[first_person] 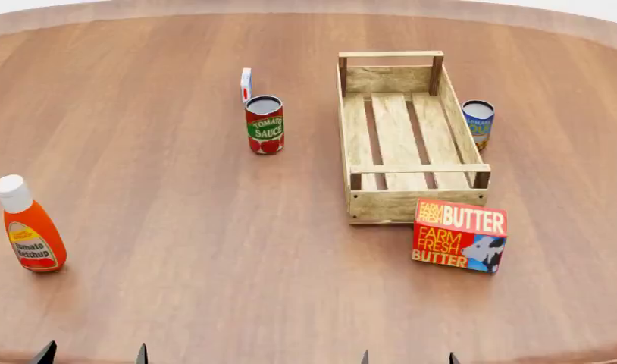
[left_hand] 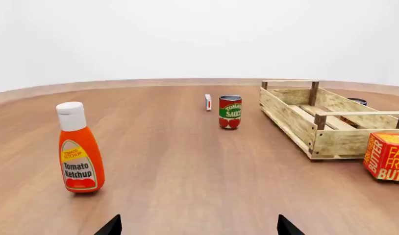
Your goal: Pick up the butter and put it in the tray.
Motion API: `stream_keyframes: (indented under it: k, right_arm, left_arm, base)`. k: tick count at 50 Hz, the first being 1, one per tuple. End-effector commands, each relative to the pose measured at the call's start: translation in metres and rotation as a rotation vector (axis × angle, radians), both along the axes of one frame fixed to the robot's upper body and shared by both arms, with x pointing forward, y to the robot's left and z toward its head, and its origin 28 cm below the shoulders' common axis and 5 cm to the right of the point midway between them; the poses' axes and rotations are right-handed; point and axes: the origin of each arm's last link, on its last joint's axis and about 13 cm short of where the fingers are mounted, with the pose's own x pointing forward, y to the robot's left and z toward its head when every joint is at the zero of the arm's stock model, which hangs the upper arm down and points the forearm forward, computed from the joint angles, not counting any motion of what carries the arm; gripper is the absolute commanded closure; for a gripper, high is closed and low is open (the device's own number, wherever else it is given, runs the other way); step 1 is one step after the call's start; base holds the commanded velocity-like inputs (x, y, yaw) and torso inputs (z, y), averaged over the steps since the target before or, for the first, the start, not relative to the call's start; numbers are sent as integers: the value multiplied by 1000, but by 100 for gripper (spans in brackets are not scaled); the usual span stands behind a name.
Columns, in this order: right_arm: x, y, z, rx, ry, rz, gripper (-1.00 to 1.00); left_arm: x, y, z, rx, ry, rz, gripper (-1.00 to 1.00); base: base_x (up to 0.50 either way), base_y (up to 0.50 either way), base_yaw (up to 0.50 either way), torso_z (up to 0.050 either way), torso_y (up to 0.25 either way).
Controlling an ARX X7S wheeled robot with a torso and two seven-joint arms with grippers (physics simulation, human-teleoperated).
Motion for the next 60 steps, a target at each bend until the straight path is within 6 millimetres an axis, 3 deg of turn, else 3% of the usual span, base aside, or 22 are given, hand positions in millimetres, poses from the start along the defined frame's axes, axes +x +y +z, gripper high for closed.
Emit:
stream_keyframes:
  k: [1, 13, 17, 25, 34, 48, 60]
  right_arm:
    - [0, 1, -2, -21, 31, 3, -100]
    - [0, -1, 0, -24, 36, -8, -100]
    - [-1, 0, 10, -22, 13, -13, -100]
    - [-6, -1, 52, -44, -93, -20, -100]
    - [-14, -1, 85, -51, -172, -24, -100]
    - [-23, 0, 114, -62, -247, -29, -100]
    - [-23, -2, 120, -90, -247, -68, -100]
  left_arm:
    - [0, 1, 1, -6, 14, 11, -100]
    - [2, 0, -2, -15, 8, 17, -100]
    - [2, 0, 3, -10, -1, 12, -100]
    - [-7, 4, 46, -41, -120, 18, -100]
    - [-16, 3, 75, -50, -199, 8, -100]
    - [-29, 9, 115, -84, -306, 15, -100]
    - [-30, 10, 120, -100, -312, 21, -100]
  base:
    - [0, 0, 0, 0, 0]
    - [0, 0, 0, 0, 0]
    - [0, 0, 0, 0, 0]
    - [0, 0, 0, 0, 0]
    - [0, 0, 0, 0, 0]
    - [0, 0, 0, 0, 0]
    - [0, 0, 0, 0, 0]
